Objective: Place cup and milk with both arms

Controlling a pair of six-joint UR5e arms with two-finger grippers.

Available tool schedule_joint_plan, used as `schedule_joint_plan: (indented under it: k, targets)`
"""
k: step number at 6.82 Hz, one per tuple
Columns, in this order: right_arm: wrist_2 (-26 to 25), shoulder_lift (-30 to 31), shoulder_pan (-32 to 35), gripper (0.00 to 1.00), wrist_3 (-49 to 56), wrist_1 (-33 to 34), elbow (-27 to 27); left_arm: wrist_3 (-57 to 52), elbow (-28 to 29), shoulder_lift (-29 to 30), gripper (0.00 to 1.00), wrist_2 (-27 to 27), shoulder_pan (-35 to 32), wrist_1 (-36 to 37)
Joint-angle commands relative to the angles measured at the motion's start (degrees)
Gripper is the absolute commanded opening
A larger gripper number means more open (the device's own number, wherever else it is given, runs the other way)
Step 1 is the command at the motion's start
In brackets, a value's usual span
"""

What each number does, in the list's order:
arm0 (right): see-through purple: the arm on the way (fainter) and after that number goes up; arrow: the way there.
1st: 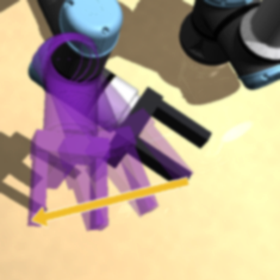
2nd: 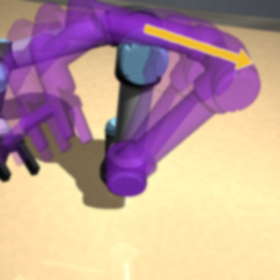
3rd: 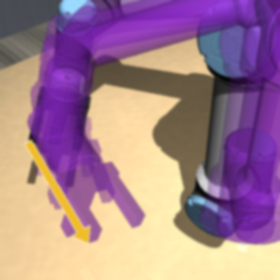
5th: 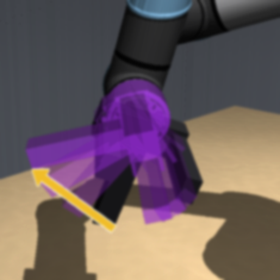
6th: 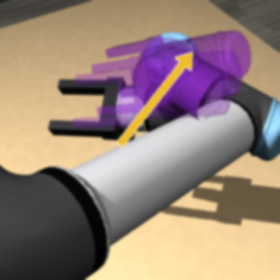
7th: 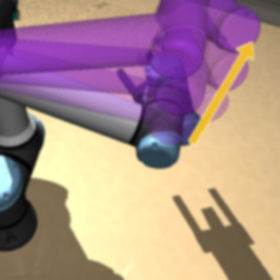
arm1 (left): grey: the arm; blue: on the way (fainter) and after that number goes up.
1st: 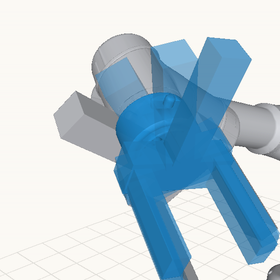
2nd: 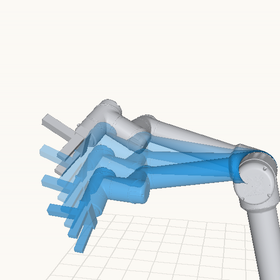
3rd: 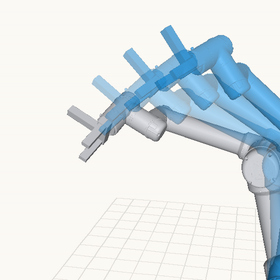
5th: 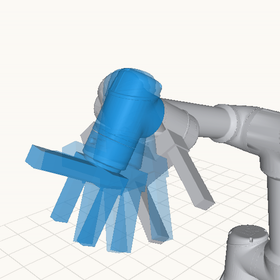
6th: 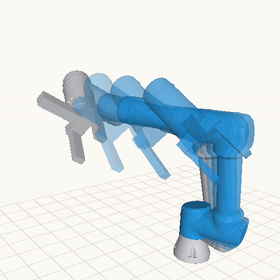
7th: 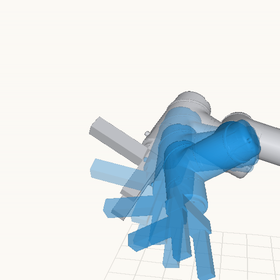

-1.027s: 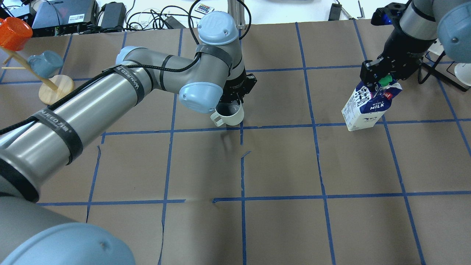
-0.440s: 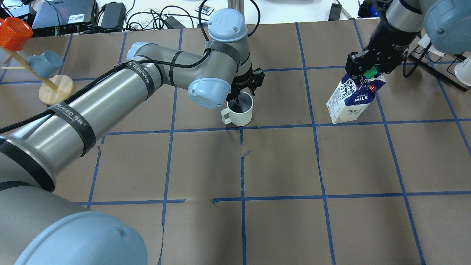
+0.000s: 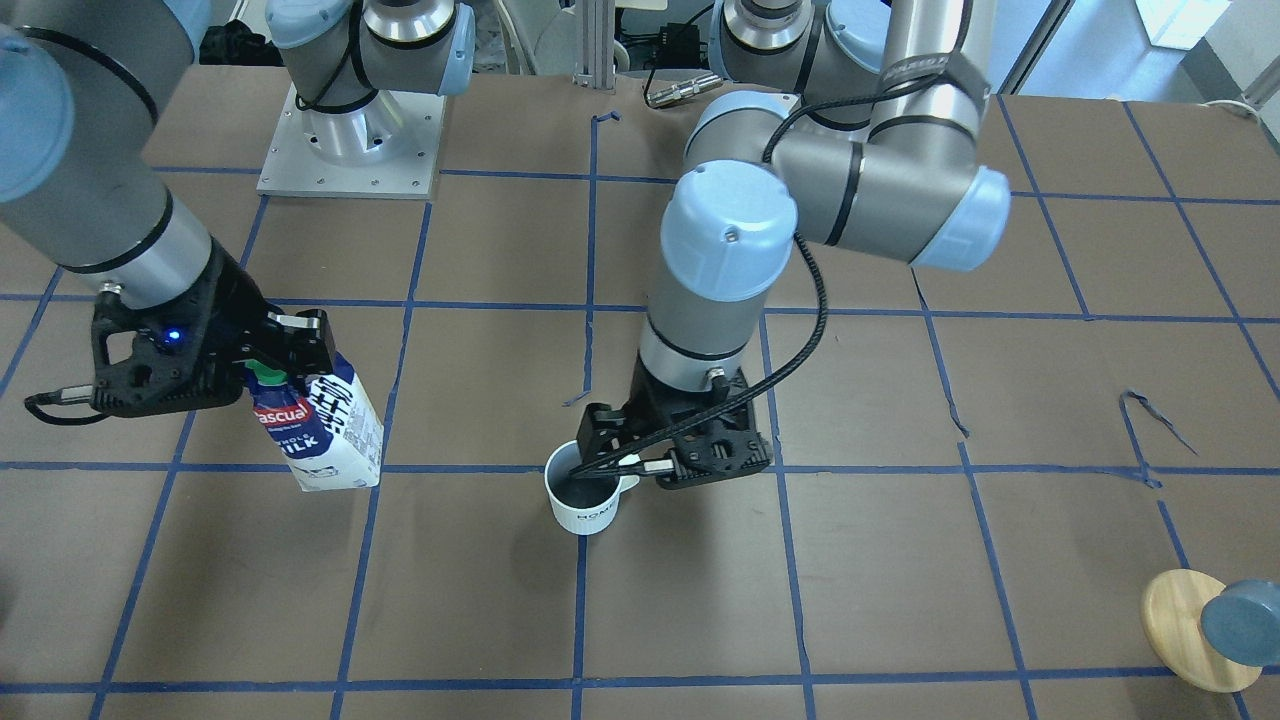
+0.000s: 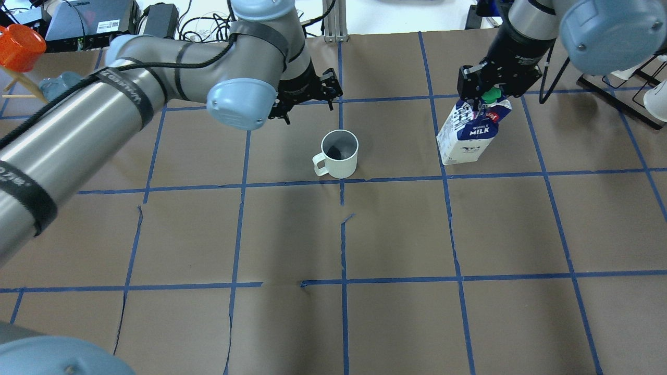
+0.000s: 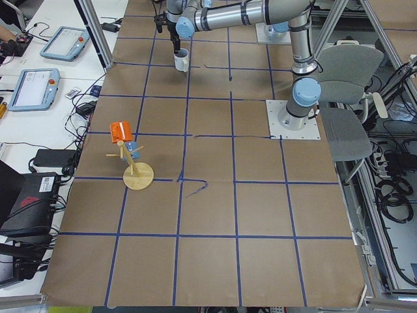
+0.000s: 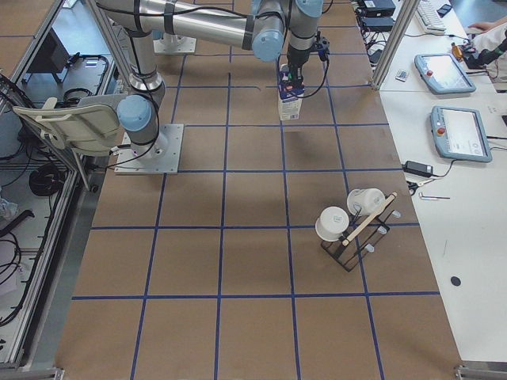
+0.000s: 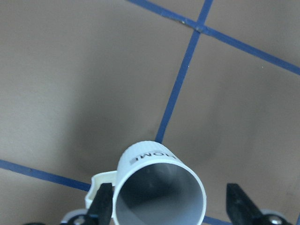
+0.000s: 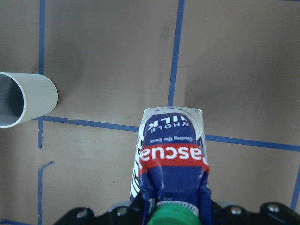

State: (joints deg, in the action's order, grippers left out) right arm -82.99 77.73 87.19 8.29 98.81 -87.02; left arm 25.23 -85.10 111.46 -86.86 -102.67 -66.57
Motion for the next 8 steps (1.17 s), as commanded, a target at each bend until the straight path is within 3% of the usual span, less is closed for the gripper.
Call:
schedule_joint_plan:
  k: [1,2,4,8]
  targets:
    - [0.6,-6.1,8.9,0.21,-12.4,5.1,3.9,-21.2,-0.2,-9.9,1.0,-1.5,7.3,-16.8]
    - [0.5,-8.8,11.5,0.21,-18.2,7.3,5.2,-27.7,-0.2,-14.1,1.0,-4.9,9.1,-22.7]
    - [0.5,-11.1,12.4,0.21,-19.9,9.7,5.3,-28.2,-0.2,-20.9,1.0,-5.3,9.2,-27.3]
    - [0.5,-13.5,14.7,0.22,-20.6,9.7,5.3,-27.3,-2.6,-23.0,1.0,-5.1,9.2,-25.3]
